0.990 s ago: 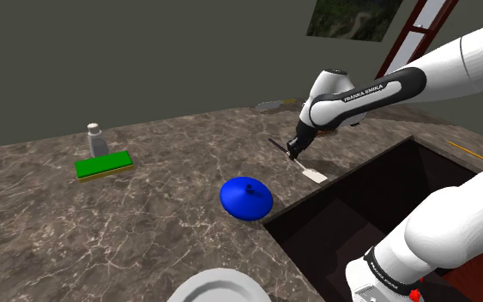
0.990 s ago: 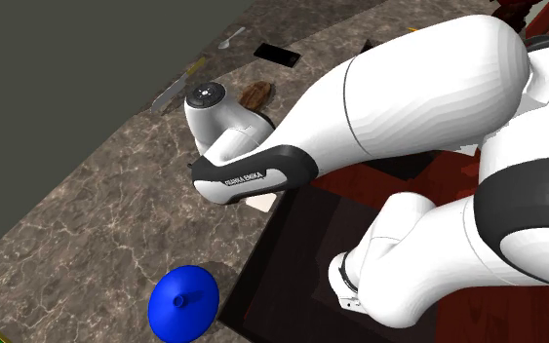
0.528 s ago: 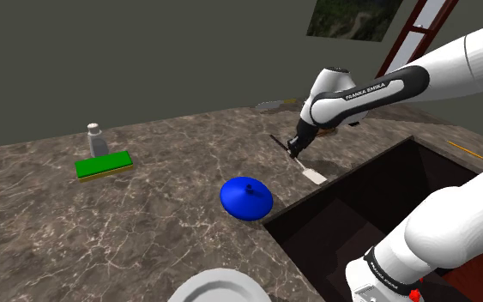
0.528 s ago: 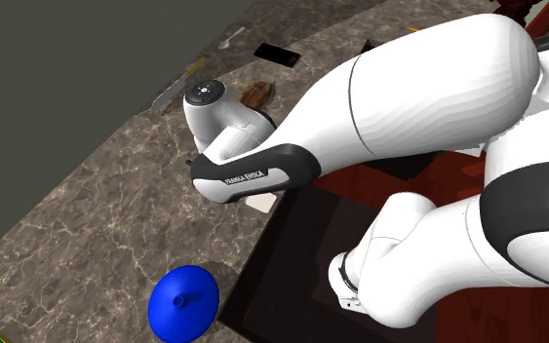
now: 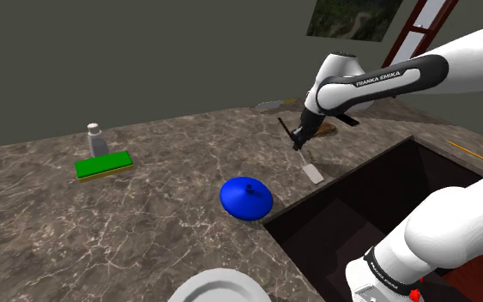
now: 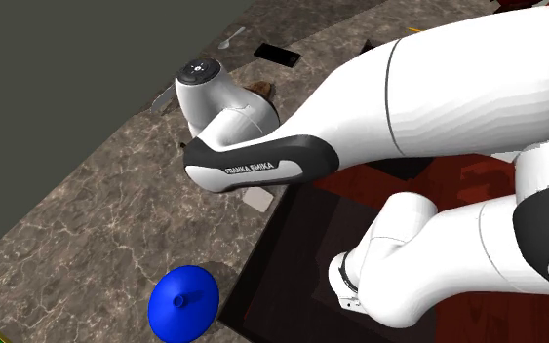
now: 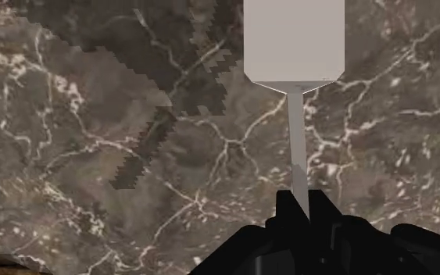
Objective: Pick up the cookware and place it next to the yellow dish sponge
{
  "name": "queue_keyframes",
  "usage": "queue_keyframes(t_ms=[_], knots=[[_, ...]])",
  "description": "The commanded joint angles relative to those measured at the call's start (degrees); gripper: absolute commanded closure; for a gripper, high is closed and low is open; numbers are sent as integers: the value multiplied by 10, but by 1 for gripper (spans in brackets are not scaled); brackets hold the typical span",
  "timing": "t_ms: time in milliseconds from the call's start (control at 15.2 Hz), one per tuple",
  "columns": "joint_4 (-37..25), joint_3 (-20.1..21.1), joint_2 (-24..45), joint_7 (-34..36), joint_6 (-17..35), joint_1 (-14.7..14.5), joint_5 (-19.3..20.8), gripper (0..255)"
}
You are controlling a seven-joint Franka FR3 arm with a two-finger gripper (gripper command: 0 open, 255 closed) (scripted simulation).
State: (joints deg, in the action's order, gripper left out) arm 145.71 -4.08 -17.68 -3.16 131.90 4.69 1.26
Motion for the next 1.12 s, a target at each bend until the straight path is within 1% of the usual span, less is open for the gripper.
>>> queue_keyframes(t_ms=[0, 462, 792, 1056], knots=[[-9, 1, -8, 1, -17, 0, 0, 255], [-42, 2, -34, 2, -76, 0, 1, 255], [-35, 55, -42, 75, -77, -32, -16, 255], [-41, 98, -36, 135, -78, -58, -29, 255]])
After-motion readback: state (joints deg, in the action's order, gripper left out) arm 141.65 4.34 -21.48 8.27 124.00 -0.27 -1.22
